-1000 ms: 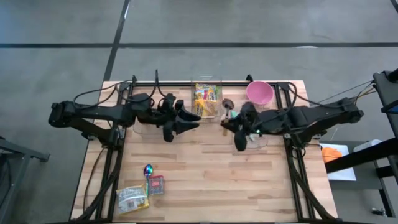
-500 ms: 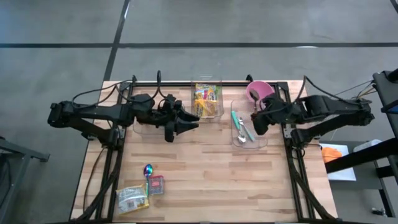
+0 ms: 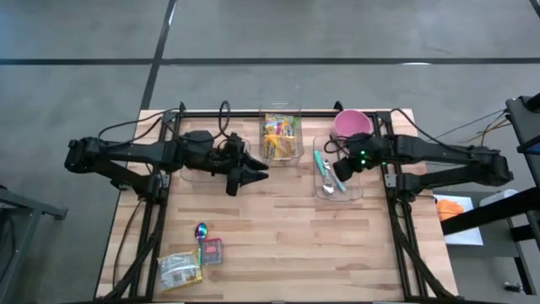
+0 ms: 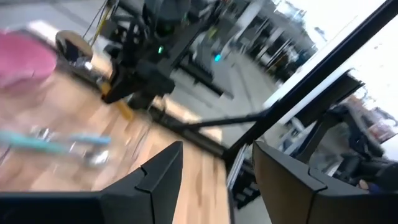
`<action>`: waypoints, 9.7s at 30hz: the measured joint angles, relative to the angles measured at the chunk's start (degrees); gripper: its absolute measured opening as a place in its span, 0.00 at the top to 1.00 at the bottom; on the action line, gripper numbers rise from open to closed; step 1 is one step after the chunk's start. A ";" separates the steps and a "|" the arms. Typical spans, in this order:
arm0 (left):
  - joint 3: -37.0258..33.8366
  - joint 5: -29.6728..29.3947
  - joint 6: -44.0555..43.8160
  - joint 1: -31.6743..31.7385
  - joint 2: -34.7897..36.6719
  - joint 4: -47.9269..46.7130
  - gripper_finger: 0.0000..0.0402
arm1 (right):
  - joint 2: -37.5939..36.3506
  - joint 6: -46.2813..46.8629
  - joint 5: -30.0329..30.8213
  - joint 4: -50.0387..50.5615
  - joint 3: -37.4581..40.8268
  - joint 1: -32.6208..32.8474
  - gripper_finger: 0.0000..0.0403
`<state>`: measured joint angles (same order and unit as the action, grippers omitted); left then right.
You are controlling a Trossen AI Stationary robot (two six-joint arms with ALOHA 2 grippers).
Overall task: Pick & Place Food Item
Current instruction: Put the yellow spoon into the right transparent bin, then put the red seasoning can into the left transparent bin
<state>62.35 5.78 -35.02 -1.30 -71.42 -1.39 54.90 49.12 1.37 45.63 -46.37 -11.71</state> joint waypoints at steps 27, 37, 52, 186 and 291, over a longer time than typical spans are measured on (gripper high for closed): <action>0.00 -0.18 2.00 0.02 -0.02 -12.99 0.50 | 22.89 -11.02 -19.49 -1.47 2.78 -15.41 0.93; 0.00 -0.20 2.02 0.02 -0.02 -13.09 0.50 | 27.19 -11.50 -18.72 -0.86 2.47 -15.82 0.93; 0.00 -0.20 2.00 0.03 -0.02 -13.07 0.50 | 27.12 -12.04 -18.98 -1.14 2.63 -15.82 0.93; 0.02 1.36 -2.99 0.26 0.00 -22.97 0.50 | 12.77 -12.71 -8.64 7.55 -9.12 -6.93 0.53; -18.67 -2.55 -86.87 -33.90 -5.74 -28.14 0.04 | 13.15 -5.57 9.26 -36.39 -1.20 27.72 0.53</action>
<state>43.68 3.23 -121.89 -35.20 -77.16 -29.53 68.05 43.55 10.63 9.24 -47.57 16.01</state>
